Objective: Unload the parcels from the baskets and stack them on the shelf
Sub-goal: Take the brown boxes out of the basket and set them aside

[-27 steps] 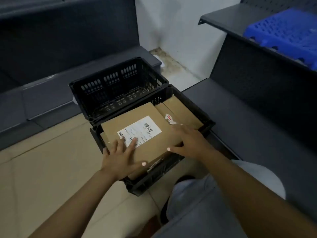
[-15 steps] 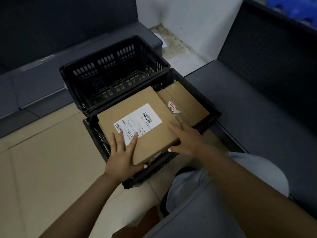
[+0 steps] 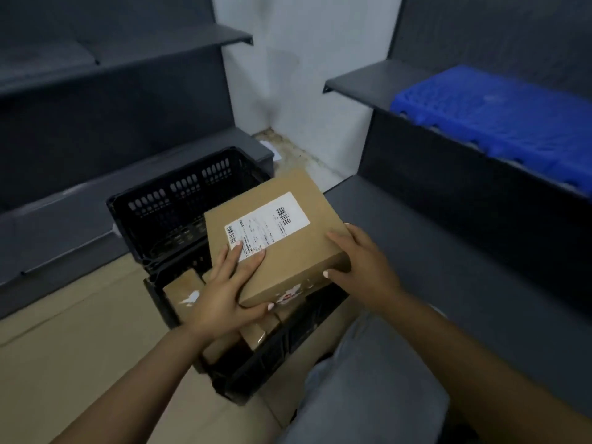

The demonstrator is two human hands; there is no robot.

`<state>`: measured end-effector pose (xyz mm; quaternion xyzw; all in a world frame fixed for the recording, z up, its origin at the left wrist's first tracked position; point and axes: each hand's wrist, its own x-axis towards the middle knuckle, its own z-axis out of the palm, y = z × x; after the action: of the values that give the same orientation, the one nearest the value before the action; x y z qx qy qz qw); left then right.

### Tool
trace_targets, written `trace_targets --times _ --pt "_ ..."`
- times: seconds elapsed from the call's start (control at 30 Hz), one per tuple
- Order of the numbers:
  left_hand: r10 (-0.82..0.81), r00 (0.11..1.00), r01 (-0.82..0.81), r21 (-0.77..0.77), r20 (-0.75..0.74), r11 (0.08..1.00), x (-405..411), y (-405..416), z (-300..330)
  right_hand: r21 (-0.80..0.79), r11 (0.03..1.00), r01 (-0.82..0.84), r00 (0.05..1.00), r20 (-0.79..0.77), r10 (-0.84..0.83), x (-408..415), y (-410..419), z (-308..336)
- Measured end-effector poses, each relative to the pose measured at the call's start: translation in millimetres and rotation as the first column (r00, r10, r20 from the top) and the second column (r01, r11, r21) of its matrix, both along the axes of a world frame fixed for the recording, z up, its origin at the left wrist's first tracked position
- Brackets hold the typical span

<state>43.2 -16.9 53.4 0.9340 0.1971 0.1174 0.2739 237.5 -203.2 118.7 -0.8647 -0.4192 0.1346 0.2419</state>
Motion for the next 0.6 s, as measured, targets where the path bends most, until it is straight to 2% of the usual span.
trace_targets --times 0.17,0.37,0.47,0.6 --pt "-0.211 0.964 0.179 0.194 0.16 0.965 57 -25 94 0.21 0.964 0.165 0.964 0.171 -0.202 7 -77 87" --pt "-0.446 0.859 0.336 0.379 0.253 0.862 145 -86 208 0.435 0.833 0.343 0.838 0.259 -0.48 17 -173 170" --pt "-0.546 0.803 0.42 0.422 0.239 0.803 188 -122 231 0.451 0.785 0.426 0.767 0.28 -0.577 28 -213 186" --pt "-0.635 0.744 0.524 0.408 0.207 0.748 241 -170 243 0.45 0.716 0.534 0.705 0.231 -0.671 46 -259 187"
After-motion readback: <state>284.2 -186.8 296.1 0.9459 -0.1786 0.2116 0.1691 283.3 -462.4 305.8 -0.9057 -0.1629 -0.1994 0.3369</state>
